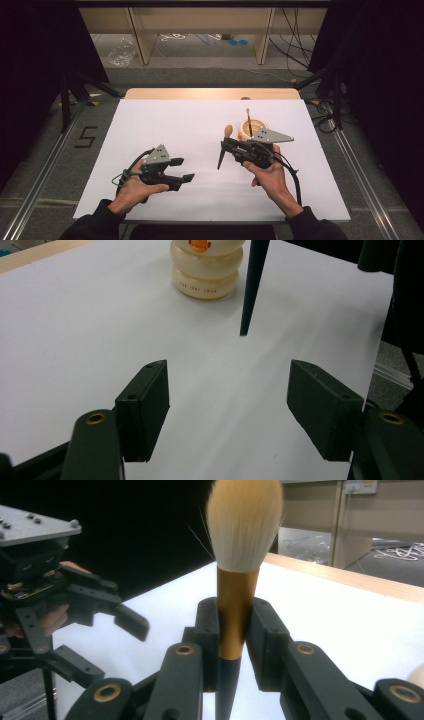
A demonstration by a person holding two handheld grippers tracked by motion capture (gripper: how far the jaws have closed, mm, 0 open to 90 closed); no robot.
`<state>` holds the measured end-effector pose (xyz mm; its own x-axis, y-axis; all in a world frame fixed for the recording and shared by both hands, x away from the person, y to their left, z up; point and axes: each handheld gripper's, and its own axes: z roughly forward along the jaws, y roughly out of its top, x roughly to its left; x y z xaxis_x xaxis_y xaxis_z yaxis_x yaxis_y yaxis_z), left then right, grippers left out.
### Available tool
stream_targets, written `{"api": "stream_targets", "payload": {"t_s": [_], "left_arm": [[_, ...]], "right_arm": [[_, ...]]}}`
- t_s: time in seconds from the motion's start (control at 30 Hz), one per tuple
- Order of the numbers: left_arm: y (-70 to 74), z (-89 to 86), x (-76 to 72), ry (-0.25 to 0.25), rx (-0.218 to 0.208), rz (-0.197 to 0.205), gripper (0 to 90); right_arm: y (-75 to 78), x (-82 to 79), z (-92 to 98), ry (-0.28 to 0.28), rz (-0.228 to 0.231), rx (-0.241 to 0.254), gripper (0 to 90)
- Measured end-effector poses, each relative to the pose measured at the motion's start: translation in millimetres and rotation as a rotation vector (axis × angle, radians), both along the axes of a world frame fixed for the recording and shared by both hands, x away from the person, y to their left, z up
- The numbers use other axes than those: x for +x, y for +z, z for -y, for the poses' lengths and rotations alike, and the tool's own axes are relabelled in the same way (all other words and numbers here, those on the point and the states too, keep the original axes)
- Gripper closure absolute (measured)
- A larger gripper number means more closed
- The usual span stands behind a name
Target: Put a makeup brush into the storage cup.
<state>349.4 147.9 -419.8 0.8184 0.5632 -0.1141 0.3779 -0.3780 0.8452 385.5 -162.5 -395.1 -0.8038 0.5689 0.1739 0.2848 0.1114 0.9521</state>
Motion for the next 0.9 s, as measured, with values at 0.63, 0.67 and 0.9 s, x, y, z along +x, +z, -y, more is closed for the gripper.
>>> {"api": "stream_targets", "payload": {"t_s": [0.63, 0.67, 0.9], "left_arm": [[-18.4, -15.4, -13.2, 0.030, 0.161, 0.035, 26.5], [-19.4, -15.9, -13.8, 0.033, 0.166, 0.037, 25.6], [-23.5, -21.0, -16.4, 0.052, 0.175, 0.034, 22.4]], "right_arm": [[9.4, 7.4, 21.0, -0.066, -0.005, -0.053, 76.7], [9.9, 8.3, 22.3, -0.068, -0.004, -0.050, 76.8], [16.2, 11.7, 31.7, -0.090, -0.009, -0.043, 76.7]]}}
